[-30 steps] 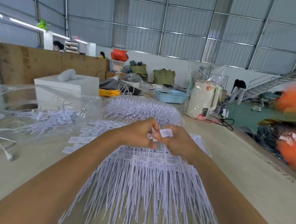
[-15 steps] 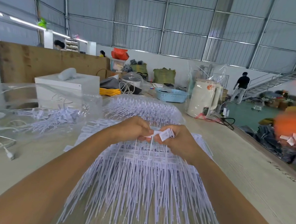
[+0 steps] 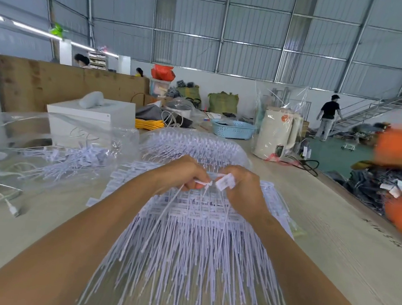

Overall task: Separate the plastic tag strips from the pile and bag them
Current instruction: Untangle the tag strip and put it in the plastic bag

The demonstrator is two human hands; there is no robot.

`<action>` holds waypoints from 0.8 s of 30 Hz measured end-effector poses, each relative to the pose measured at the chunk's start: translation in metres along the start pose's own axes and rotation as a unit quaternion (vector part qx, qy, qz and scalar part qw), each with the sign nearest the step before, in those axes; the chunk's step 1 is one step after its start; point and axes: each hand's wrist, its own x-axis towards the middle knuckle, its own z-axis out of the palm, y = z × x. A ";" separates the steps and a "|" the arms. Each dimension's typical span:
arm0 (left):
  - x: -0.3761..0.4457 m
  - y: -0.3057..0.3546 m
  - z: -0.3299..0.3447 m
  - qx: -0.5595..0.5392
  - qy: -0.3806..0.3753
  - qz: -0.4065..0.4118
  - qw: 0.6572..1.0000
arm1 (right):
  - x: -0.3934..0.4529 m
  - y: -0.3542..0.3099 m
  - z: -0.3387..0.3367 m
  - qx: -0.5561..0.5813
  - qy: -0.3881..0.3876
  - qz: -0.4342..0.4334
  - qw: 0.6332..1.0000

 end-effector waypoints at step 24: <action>-0.011 0.006 -0.006 0.198 -0.013 0.063 0.978 | 0.003 -0.003 -0.015 0.324 -0.156 0.195 0.913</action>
